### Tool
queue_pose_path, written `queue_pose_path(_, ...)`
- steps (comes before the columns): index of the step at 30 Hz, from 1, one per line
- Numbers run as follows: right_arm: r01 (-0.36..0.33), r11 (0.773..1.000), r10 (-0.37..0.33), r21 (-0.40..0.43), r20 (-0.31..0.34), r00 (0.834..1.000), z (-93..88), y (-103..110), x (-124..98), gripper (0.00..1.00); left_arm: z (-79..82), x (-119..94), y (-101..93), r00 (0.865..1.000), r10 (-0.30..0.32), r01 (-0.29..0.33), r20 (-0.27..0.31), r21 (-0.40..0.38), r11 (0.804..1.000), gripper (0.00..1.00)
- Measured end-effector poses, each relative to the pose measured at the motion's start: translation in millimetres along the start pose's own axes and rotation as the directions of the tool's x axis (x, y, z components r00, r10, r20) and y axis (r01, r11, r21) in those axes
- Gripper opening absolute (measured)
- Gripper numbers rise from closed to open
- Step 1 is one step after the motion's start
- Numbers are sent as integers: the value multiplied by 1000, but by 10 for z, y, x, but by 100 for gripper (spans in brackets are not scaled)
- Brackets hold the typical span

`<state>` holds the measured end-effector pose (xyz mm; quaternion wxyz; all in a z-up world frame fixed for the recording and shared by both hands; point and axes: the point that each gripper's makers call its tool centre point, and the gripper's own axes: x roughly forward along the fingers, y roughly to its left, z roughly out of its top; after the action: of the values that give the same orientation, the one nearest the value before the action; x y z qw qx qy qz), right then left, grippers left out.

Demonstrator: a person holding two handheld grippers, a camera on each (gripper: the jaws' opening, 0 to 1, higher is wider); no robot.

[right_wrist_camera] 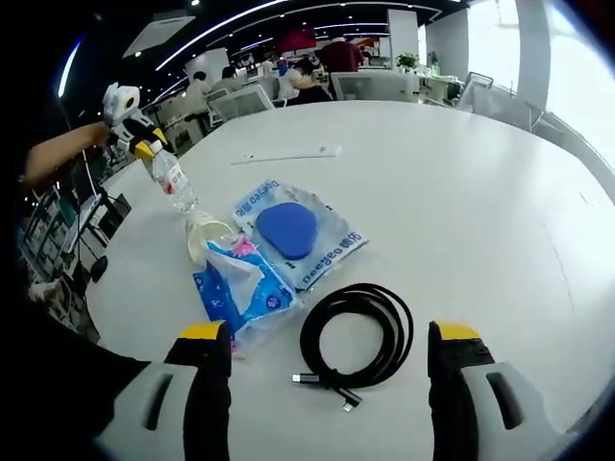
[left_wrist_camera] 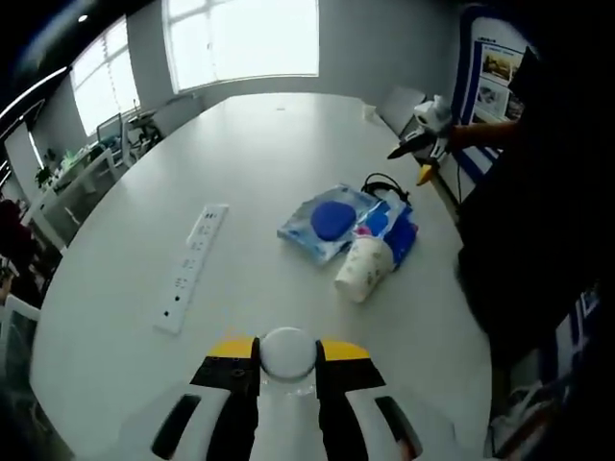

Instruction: Arrange the tabletop items into an orderly group along one side of the table until the central work area is clear of visible clutter.

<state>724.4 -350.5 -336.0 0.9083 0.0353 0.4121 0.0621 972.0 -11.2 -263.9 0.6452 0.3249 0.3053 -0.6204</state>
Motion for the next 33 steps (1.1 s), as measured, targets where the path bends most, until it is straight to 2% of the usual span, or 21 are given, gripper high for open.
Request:
queue_pose_path(1, 0, 1000, 0, -1, 1, 1000, 2, -2, 2, 80, 82, 2, 10, 999, -4, 4, 48, -6, 1000, 19)
queue_pose_path(2, -1, 1000, 1, -1, 1, 1000, 1, -2, 4, 80, 18, -22, 11, 1000, -4, 4, 13, -3, 1000, 19)
queue_pose_path(12, -10, 1000, 10, -11, -9, 1000, -18, -19, 33, 80, 48, -59, 6, 999, -22, 22, 39, 10, 1000, 21)
queue_pose_path(15, -12, 1000, 12, -13, -3, 1000, -1, -21, 41, 80, 61, -68, 27, 999, 3, -3, 52, 14, 1000, 26)
queue_pose_path(17, -16, 1000, 16, -12, 3, 1000, 13, -14, 43, 80, 65, -91, 42, 998, 12, -12, 65, 4, 1000, 26)
queue_pose_path(21, -25, 1000, 25, -14, 21, 999, 53, 10, 49, 81, 127, -132, 52, 993, 53, -47, 110, -52, 998, 30)
queue_pose_path(24, -32, 999, 32, -10, 35, 999, 86, 32, 47, 81, 162, -168, 86, 985, 86, -65, 147, -139, 988, 41)
queue_pose_path(29, -42, 999, 42, -12, 57, 997, 134, 47, 46, 82, 229, -281, 112, 970, 151, -116, 192, -181, 977, 43)
queue_pose_path(32, -53, 998, 54, -14, 65, 996, 154, 58, 47, 83, 254, -326, 59, 963, 171, -128, 209, -203, 971, 46)
queue_pose_path(33, -56, 998, 57, -16, 70, 996, 164, 58, 49, 84, 269, -349, 48, 957, 186, -135, 225, -222, 966, 48)
